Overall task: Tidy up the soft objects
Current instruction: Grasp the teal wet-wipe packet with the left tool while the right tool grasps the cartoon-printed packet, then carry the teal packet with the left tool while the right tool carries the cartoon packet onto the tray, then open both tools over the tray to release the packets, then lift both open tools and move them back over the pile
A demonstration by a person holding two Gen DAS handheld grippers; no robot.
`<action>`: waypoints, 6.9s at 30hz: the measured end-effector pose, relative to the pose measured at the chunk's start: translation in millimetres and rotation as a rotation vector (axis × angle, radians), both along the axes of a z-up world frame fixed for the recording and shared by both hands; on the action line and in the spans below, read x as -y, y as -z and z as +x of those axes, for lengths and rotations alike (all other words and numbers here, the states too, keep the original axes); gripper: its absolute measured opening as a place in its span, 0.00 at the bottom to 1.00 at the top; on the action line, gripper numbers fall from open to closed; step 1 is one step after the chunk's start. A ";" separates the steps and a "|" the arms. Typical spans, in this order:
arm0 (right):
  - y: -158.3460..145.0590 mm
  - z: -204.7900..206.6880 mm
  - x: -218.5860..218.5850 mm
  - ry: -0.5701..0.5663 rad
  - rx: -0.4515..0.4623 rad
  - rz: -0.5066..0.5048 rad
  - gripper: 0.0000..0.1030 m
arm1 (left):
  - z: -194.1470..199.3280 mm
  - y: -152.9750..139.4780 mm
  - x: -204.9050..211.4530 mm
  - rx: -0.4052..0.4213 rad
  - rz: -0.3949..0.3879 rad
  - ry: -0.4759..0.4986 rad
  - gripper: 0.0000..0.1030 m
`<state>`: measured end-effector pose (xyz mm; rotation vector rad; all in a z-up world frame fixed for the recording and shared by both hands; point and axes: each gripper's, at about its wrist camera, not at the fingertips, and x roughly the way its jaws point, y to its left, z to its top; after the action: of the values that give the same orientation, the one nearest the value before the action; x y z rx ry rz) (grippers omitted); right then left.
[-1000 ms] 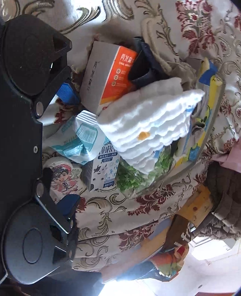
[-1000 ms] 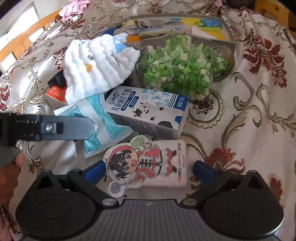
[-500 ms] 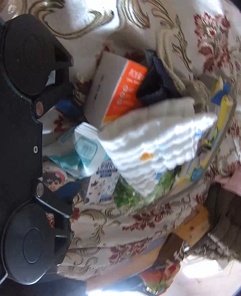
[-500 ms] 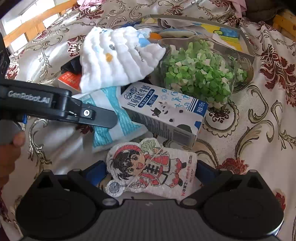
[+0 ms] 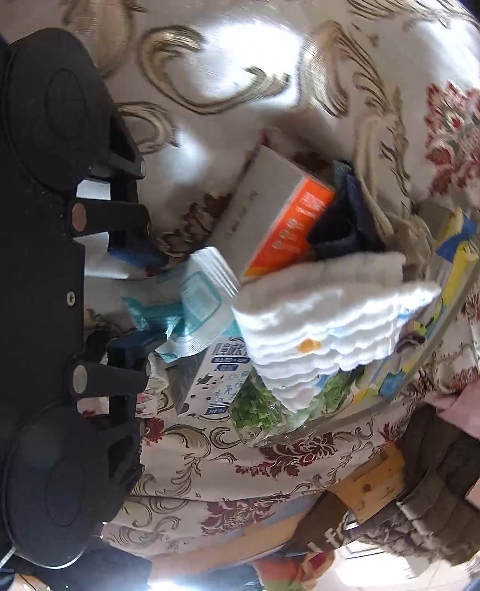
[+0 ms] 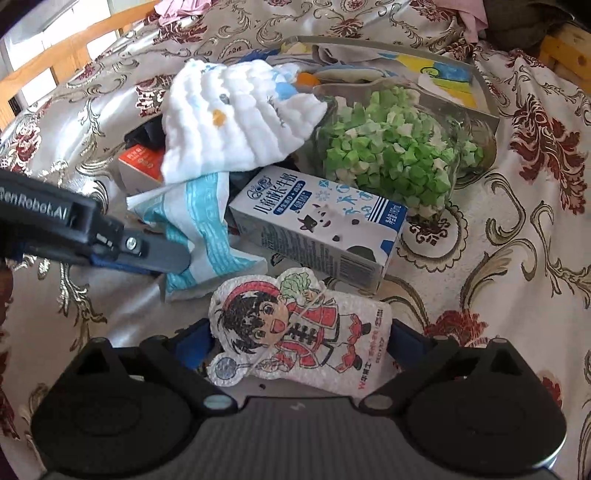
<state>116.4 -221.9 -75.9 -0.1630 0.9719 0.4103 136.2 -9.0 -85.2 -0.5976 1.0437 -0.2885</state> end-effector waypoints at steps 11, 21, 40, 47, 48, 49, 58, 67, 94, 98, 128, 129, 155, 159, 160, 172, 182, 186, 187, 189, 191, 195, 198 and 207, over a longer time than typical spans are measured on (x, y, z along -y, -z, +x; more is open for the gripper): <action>-4.0 1.7 0.9 0.014 0.009 -0.001 0.96 | -7.8 -2.7 1.1 0.059 0.011 0.007 0.55; -3.1 2.9 -9.2 -0.037 0.014 0.007 0.96 | 7.9 1.8 18.6 0.179 0.076 0.062 0.86; 3.2 6.7 2.0 0.066 -0.039 -0.074 0.96 | 8.0 8.0 10.0 0.165 -0.096 0.050 0.45; 0.5 10.3 0.4 0.053 -0.022 -0.066 0.96 | 11.4 6.6 13.2 0.177 -0.106 0.045 0.61; 1.7 11.0 -0.8 0.047 -0.026 -0.070 0.96 | 12.0 7.2 12.7 0.183 -0.112 0.050 0.63; 2.9 11.3 -1.7 0.042 -0.029 -0.075 0.96 | 13.2 8.1 13.0 0.183 -0.117 0.051 0.63; 1.0 9.7 -2.1 0.038 -0.015 -0.076 0.96 | 20.9 17.3 10.9 0.146 -0.142 0.023 0.46; -24.2 -12.0 12.1 0.076 0.073 -0.041 0.96 | 7.5 10.1 8.8 0.125 -0.129 0.008 0.45; -82.2 9.0 39.9 0.250 0.559 0.239 0.96 | -7.8 -90.5 5.5 0.447 0.004 -0.015 0.45; -78.1 51.3 40.9 0.304 0.582 0.255 0.96 | 27.2 -106.0 -0.2 0.483 0.023 -0.040 0.46; -30.5 242.2 70.6 0.438 0.267 0.316 0.97 | 275.4 -51.2 33.9 0.286 -0.006 -0.136 0.46; -30.1 242.7 70.8 0.436 0.263 0.318 0.96 | 275.9 -50.3 34.8 0.282 -0.005 -0.136 0.46; -91.9 192.2 70.6 0.448 0.388 0.275 1.00 | 236.9 -101.9 35.9 0.354 0.118 -0.152 0.83; -114.5 163.8 78.8 0.460 0.437 0.288 1.00 | 210.9 -125.7 32.7 0.415 0.143 -0.153 0.86; -120.3 154.5 81.3 0.469 0.451 0.291 1.00 | 203.9 -131.5 32.4 0.432 0.151 -0.150 0.87; -155.5 38.9 84.2 0.471 0.598 0.372 1.00 | 84.8 -169.7 26.3 0.605 0.224 -0.111 0.99; -155.5 -62.1 50.7 0.360 0.804 0.287 1.00 | -18.6 -169.7 9.8 0.707 0.239 -0.115 0.99; -151.7 -91.3 40.6 0.327 0.834 0.276 1.00 | -53.4 -166.7 3.9 0.747 0.278 -0.115 0.99; -150.2 -97.2 38.6 0.322 0.832 0.273 1.00 | -61.5 -165.8 2.7 0.757 0.289 -0.114 0.99; -146.9 -107.6 34.7 0.315 0.825 0.266 1.00 | -76.1 -163.8 0.9 0.773 0.311 -0.106 0.99; -144.2 -116.7 30.0 0.306 0.813 0.249 1.00 | -88.9 -162.0 0.7 0.786 0.332 -0.100 0.99; -138.0 -130.7 21.7 0.299 0.799 0.218 1.00 | -111.1 -155.8 -1.3 0.807 0.381 -0.073 0.99; -133.1 -136.7 15.7 0.297 0.777 0.196 1.00 | -122.1 -149.0 -4.8 0.807 0.405 -0.065 0.99; -117.1 -130.9 -0.4 0.261 0.707 0.118 1.00 | -132.1 -121.7 -15.8 0.734 0.540 -0.096 0.99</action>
<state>-14.6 -221.5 41.1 -0.0618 0.2638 0.1438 4.2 6.8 36.6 -0.0273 0.3466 -0.1111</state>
